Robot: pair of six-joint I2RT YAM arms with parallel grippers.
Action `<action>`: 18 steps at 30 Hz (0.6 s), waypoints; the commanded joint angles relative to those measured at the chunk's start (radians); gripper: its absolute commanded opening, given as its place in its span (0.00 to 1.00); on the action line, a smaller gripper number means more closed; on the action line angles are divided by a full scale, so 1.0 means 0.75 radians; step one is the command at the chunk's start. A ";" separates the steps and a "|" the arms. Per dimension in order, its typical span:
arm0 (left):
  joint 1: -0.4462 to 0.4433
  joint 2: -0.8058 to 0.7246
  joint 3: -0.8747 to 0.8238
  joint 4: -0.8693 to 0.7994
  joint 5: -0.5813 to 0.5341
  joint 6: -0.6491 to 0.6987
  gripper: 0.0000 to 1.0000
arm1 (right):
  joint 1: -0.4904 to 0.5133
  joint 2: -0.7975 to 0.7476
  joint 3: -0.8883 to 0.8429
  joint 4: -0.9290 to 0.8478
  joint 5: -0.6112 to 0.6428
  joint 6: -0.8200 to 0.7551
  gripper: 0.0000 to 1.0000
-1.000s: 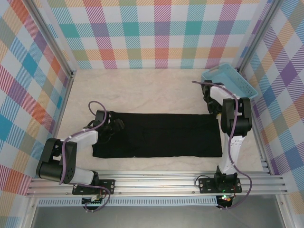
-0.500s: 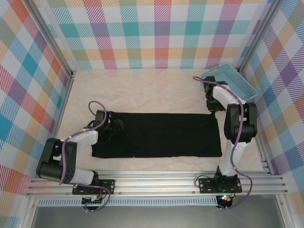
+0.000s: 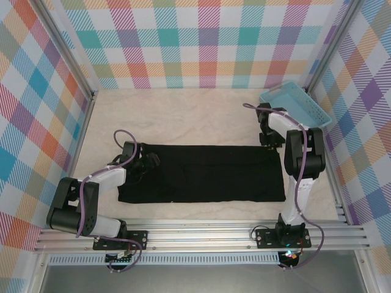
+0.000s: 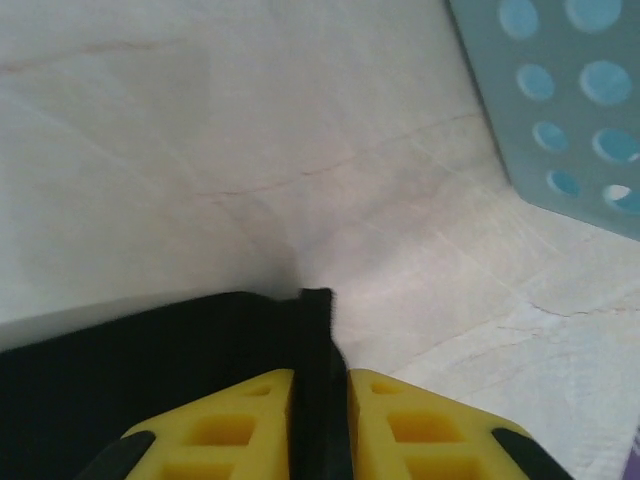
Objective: Fold the inside-out t-shirt
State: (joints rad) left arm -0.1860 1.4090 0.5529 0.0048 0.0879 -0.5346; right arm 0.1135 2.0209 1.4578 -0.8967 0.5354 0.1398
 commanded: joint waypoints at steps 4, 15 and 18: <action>0.037 0.049 -0.064 -0.147 -0.031 -0.001 0.66 | -0.076 -0.004 -0.010 -0.098 0.134 0.008 0.11; 0.037 0.050 -0.064 -0.146 -0.029 -0.001 0.66 | -0.092 -0.018 0.050 -0.148 0.177 0.016 0.13; 0.036 0.049 -0.064 -0.144 -0.028 0.000 0.66 | -0.069 -0.129 -0.030 -0.086 -0.019 0.038 0.20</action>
State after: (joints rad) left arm -0.1860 1.4090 0.5529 0.0048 0.0879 -0.5346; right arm 0.0483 2.0090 1.4586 -0.9611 0.6209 0.1440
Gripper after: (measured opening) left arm 0.660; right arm 0.188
